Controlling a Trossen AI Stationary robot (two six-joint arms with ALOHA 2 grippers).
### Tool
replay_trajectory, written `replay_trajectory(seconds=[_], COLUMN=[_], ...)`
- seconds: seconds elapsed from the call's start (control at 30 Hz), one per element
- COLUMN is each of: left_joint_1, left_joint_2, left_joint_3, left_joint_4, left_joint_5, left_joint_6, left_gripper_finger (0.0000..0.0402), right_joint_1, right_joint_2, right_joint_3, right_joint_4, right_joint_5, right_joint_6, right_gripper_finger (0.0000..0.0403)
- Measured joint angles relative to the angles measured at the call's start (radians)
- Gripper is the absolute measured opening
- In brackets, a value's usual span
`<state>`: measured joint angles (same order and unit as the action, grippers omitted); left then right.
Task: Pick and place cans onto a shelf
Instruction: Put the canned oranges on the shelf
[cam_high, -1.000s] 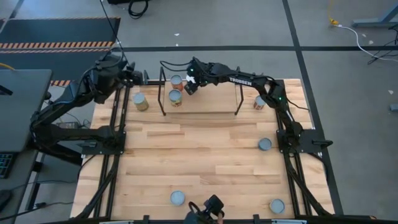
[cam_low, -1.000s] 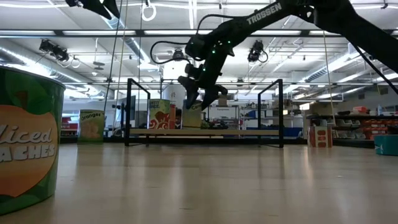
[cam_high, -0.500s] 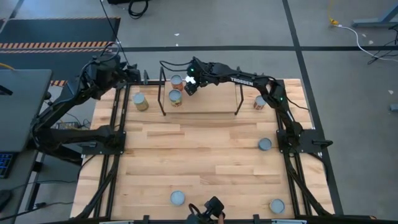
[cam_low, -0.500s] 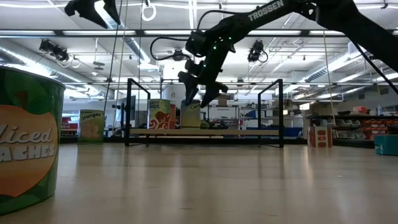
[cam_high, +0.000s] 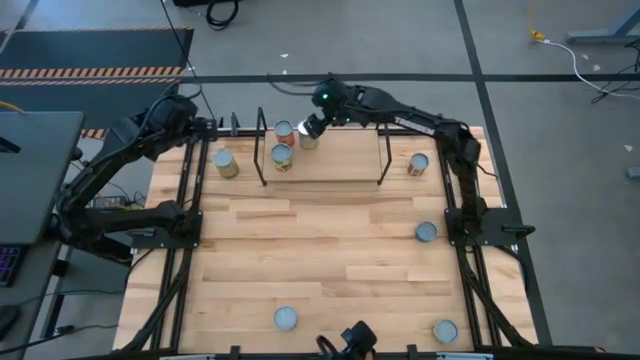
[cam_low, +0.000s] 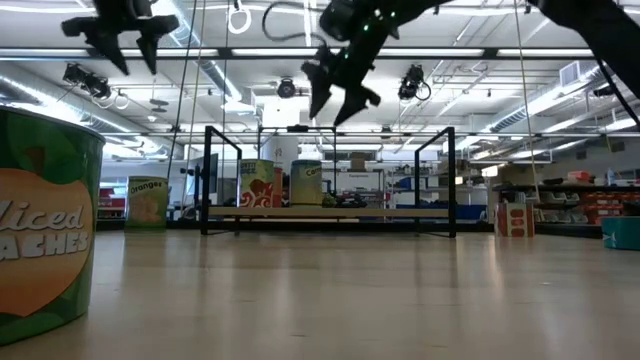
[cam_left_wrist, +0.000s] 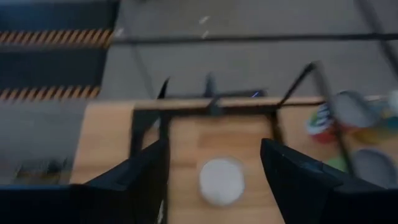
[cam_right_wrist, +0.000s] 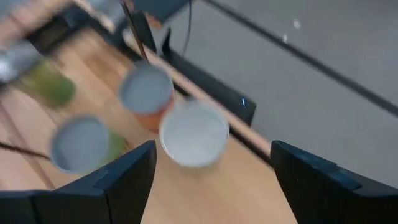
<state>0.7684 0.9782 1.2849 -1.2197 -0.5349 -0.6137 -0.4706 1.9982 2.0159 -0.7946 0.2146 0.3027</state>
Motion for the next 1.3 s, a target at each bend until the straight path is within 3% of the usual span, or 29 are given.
replay_trajectory(seconds=[0.07,0.17,0.27,0.4,0.53,0.8,1.0,1.3], left_joint_1=[0.006,0.005,0.004,-0.015,-0.029,0.027,0.089,0.145], left_joint_2=[0.010,0.016,0.017,0.017,0.017,0.050,0.102,0.172], left_joint_3=[-0.014,-0.087,-0.196,-0.348,-0.416,-0.520,-0.582,-0.635], left_joint_4=[-0.033,-0.014,-0.001,0.057,0.187,0.346,0.497,0.588], left_joint_5=[-0.001,0.085,0.180,0.226,0.203,0.040,0.067,0.102], left_joint_6=[-0.051,-0.099,-0.149,-0.250,-0.266,-0.344,-0.372,-0.462], left_gripper_finger=[0.0257,0.0266,0.0285,0.0314,0.0325,0.0342,0.0320,0.0247], right_joint_1=[0.000,0.000,-0.007,-0.027,-0.042,-0.050,-0.051,-0.067], right_joint_2=[-0.022,-0.040,-0.050,-0.053,-0.053,-0.053,-0.053,-0.053], right_joint_3=[0.000,0.000,0.000,0.000,0.000,0.000,0.000,0.000], right_joint_4=[0.034,0.082,0.106,0.092,0.060,-0.008,-0.038,-0.071], right_joint_5=[-0.004,-0.002,-0.010,-0.065,-0.084,-0.085,-0.085,-0.085], right_joint_6=[-0.020,-0.069,-0.087,-0.108,-0.168,-0.272,-0.307,-0.310], right_gripper_finger=[0.0323,0.0323,0.0326,0.0338,0.0350,0.0359,0.0354,0.0352])
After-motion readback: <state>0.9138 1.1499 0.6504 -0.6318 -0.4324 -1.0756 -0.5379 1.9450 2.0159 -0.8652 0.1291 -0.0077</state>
